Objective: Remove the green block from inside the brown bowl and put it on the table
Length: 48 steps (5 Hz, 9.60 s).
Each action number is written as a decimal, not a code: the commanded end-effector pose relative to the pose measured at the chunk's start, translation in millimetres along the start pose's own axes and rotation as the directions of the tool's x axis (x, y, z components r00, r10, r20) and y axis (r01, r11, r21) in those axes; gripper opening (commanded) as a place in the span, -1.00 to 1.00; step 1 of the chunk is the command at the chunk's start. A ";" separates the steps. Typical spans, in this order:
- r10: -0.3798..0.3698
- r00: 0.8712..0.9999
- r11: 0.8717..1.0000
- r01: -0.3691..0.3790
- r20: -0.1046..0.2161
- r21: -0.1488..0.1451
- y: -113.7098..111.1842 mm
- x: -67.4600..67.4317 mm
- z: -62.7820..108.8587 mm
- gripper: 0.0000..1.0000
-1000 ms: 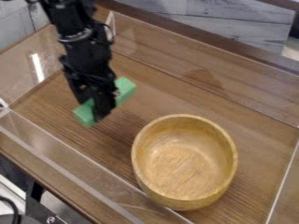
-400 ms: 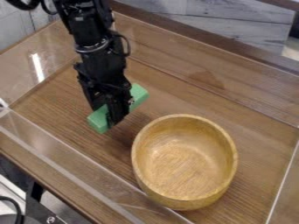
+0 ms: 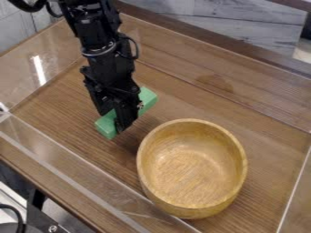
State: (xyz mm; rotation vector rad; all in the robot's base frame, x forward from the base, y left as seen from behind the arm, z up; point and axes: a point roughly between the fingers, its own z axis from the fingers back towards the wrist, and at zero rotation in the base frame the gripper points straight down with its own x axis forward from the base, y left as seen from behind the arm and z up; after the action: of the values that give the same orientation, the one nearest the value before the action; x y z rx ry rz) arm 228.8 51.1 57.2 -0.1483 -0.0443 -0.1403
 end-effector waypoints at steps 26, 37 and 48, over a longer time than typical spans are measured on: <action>0.083 0.997 0.990 -0.082 0.000 -0.112 32.3 23.5 12.7 -1.00; 0.111 0.993 0.982 -0.116 -0.044 -0.150 42.1 26.8 12.7 -1.00; 0.123 0.988 0.972 -0.139 -0.094 -0.190 47.2 35.9 11.8 -1.00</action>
State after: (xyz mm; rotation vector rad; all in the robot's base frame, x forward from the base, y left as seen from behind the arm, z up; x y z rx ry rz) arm 261.0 88.8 50.3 -0.3667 0.1161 -0.0133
